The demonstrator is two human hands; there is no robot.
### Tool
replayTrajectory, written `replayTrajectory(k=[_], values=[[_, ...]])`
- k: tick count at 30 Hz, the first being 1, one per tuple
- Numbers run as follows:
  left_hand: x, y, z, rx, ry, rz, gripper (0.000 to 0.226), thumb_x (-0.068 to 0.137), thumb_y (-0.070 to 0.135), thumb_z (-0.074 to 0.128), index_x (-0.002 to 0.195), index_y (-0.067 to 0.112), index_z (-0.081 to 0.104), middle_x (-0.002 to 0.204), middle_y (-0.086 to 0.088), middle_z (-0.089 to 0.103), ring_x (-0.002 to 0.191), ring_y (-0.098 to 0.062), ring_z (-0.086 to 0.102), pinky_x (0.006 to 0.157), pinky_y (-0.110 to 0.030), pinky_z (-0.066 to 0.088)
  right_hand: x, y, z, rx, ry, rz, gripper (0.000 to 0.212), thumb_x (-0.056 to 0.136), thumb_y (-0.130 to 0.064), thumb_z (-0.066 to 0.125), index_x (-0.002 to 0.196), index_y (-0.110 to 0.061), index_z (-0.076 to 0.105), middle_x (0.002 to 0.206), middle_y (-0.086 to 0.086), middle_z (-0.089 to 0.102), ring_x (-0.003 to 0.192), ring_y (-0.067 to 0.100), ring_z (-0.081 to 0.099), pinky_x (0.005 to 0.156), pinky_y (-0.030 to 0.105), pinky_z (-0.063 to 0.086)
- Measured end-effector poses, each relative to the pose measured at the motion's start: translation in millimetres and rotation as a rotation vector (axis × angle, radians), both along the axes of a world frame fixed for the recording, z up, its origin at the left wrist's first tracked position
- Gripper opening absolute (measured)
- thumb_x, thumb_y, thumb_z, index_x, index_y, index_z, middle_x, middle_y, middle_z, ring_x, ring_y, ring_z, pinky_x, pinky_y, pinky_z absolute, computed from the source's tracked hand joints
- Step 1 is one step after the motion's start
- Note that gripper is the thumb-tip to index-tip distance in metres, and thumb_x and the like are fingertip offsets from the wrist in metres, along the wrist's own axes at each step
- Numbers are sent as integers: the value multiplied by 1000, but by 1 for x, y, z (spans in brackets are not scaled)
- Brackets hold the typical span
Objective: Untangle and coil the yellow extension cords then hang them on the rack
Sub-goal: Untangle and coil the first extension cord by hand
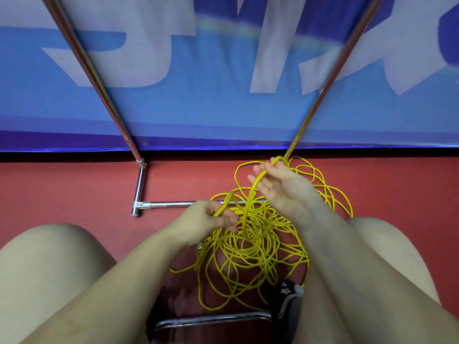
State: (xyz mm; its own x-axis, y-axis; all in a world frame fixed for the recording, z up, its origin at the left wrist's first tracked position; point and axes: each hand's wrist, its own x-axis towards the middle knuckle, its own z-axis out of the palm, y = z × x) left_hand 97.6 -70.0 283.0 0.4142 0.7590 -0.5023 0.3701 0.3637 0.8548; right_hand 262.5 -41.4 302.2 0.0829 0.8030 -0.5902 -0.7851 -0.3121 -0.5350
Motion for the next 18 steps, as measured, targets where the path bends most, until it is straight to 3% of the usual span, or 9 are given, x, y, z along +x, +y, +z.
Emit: replayTrajectory(k=[4,8,10,12,14,15,18], values=[[1,0,3,55,-11,56,36,82,-2,66,118,-5,59,78,4,64,37,9,45,43,-2,33,-4,-1,-1,-4,6,19,17,91,8,45,94,-9,50,88,11,54,84,23,60,53,36,58],[8,-6,8,9,-47,14,24,89,-3,55,113,0,58,33,16,42,28,8,41,37,-2,31,-8,-1,1,-15,53,27,16,92,7,44,93,-9,48,89,12,53,86,23,60,51,35,58],[9,-6,7,5,-21,-15,23,92,4,55,110,-10,59,29,14,40,27,5,38,35,-4,29,-8,0,2,-35,77,3,23,92,7,44,107,-11,44,92,13,54,90,26,60,60,40,57],[6,-4,4,0,27,-1,20,93,9,55,103,-7,61,28,11,39,25,2,35,34,-7,27,-7,1,1,-67,63,-21,21,93,4,45,109,-10,45,92,14,55,106,30,59,76,46,51],[3,0,0,48,76,38,14,94,14,55,88,4,63,28,11,38,25,1,34,33,-8,28,-6,0,2,-86,-29,43,15,94,-3,47,107,-9,49,98,15,57,119,32,53,85,47,46],[1,2,-4,63,85,80,16,93,18,56,81,9,62,28,10,38,26,0,32,33,-11,28,-6,-1,0,-83,-110,119,21,94,-7,49,115,-9,48,106,14,58,120,31,52,87,45,46],[-7,13,-14,7,29,296,24,93,29,56,77,14,65,35,6,34,26,-8,28,31,-13,24,-8,-10,-13,-71,-523,450,44,92,-14,55,133,-13,41,119,9,55,108,24,57,86,36,47]])
